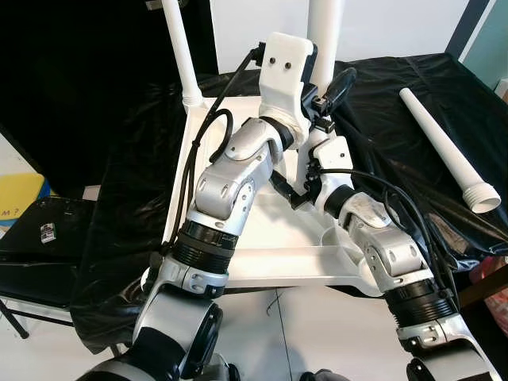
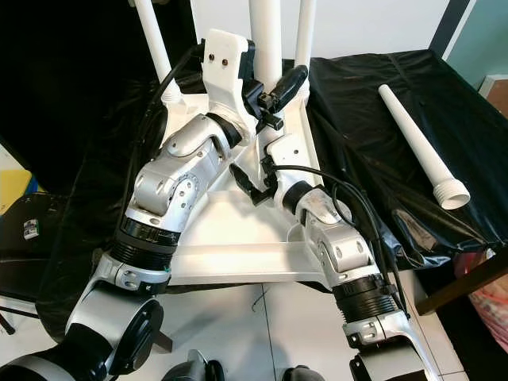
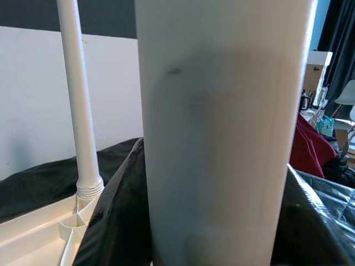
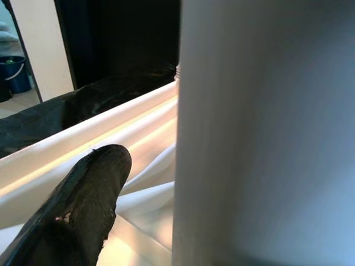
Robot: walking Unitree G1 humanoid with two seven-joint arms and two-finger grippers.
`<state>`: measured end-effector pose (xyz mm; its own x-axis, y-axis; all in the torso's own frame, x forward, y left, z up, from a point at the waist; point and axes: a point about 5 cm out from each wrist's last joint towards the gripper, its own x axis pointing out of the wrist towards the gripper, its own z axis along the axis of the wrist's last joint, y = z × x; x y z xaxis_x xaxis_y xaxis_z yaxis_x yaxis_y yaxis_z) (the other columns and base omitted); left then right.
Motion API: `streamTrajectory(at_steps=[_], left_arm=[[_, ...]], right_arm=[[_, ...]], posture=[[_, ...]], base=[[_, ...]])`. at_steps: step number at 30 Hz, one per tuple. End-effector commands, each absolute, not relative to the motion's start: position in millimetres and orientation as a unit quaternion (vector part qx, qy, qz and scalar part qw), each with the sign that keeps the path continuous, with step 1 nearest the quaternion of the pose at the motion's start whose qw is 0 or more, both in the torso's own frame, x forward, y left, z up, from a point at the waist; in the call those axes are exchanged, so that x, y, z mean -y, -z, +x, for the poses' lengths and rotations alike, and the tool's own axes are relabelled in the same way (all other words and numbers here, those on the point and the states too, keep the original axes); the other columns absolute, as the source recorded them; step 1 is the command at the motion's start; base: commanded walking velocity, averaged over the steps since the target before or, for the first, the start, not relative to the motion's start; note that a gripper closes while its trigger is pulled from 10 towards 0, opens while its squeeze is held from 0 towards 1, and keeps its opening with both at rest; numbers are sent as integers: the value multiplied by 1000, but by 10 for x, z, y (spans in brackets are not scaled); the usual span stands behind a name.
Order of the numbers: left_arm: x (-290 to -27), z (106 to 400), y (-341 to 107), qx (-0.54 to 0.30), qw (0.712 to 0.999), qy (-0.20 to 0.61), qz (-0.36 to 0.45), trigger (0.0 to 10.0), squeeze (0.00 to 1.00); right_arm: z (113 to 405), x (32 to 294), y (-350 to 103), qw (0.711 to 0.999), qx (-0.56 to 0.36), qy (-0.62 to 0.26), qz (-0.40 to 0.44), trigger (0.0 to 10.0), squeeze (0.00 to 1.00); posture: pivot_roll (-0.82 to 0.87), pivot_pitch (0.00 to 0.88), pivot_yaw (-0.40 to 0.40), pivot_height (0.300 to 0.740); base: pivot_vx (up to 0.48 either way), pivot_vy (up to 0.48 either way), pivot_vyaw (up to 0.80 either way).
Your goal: Building children table
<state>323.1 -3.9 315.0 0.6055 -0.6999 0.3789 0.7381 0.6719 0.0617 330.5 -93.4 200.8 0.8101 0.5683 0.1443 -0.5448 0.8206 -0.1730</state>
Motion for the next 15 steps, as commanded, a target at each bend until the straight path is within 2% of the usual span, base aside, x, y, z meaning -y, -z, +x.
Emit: streamTrajectory(at_steps=[1, 3, 4, 9, 10, 15], left_arm=[[146, 3126, -3239, 210, 879, 425, -53, 10000, 0], [157, 3118, -3245, 211, 879, 425, -52, 10000, 0], [168, 3114, -3251, 212, 878, 427, -51, 10000, 0], [179, 3110, -3258, 212, 877, 428, -49, 10000, 0], [186, 3110, -3262, 213, 877, 428, -50, 10000, 0], [194, 3114, -3272, 213, 877, 428, -51, 10000, 0]], right_arm=[[3324, 879, -1987, 949, 91, -296, -63, 10000, 0], [3330, 867, -1983, 949, 90, -295, -59, 10000, 0], [3332, 860, -1980, 950, 89, -295, -53, 3725, 0], [3337, 853, -1976, 951, 88, -293, -47, 3725, 0], [3337, 861, -1962, 952, 87, -291, -45, 0, 0], [3330, 887, -1917, 954, 82, -285, -36, 0, 0]], posture=[[-31, 65, -14, 740], [-33, 71, -9, 740], [-32, 76, -8, 740], [-32, 76, -8, 740], [-34, 77, -4, 740], [-37, 78, 4, 740]], base=[[0, 0, 0], [0, 0, 0], [0, 0, 0], [0, 0, 0], [0, 0, 0], [0, 0, 0]])
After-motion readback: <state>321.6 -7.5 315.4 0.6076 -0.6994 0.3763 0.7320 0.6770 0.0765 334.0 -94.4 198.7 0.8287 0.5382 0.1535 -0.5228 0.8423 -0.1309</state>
